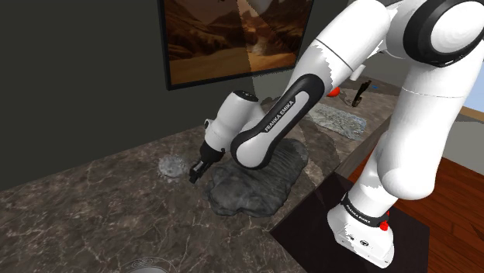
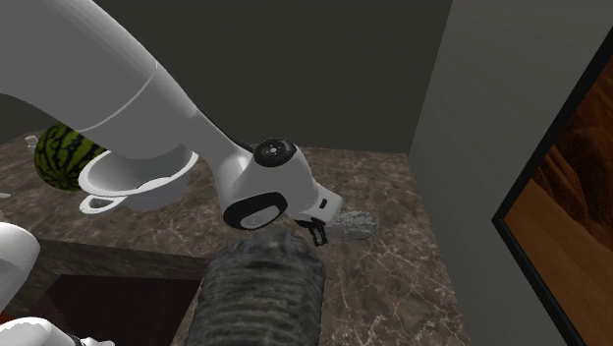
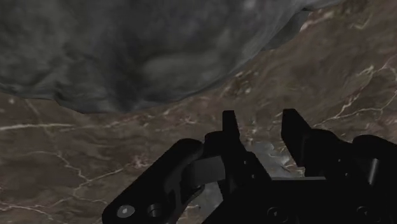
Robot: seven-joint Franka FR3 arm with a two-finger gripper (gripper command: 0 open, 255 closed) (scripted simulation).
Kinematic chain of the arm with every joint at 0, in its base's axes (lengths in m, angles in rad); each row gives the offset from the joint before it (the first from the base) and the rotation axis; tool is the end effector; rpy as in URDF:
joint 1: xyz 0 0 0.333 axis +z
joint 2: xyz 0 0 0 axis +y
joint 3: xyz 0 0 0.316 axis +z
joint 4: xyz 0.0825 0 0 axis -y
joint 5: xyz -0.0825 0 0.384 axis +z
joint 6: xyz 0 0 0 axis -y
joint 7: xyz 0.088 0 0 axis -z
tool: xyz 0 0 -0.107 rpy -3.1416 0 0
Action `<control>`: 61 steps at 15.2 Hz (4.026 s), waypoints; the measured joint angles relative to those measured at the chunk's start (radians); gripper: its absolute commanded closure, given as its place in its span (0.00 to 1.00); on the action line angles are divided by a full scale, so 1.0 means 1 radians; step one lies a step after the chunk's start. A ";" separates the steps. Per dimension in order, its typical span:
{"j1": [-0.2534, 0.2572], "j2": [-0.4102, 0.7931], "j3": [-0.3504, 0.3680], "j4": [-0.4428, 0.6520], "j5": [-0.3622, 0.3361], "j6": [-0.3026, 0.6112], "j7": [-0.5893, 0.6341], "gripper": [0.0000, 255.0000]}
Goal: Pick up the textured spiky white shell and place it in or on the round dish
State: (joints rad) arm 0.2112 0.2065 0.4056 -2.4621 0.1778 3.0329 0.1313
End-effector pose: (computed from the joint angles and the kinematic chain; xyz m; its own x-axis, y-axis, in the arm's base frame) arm 0.4262 0.2882 0.2595 0.9160 0.2360 0.3245 0.3121 -0.9273 -0.2067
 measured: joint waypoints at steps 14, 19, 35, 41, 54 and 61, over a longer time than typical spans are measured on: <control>-0.614 0.051 0.498 0.072 0.397 -0.165 -0.700 0.00; -0.660 0.135 0.525 0.108 0.410 -0.168 -0.836 0.00; -0.607 0.190 0.491 0.124 0.377 -0.126 -0.825 1.00; -0.607 0.183 0.492 0.126 0.377 -0.134 -0.820 1.00; -0.605 0.096 0.449 0.232 0.314 -0.367 -0.683 0.00; -0.403 0.368 0.220 0.738 0.007 -0.887 -0.312 0.00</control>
State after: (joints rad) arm -0.1913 0.5746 0.6258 -1.7240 0.1847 2.1455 -0.1803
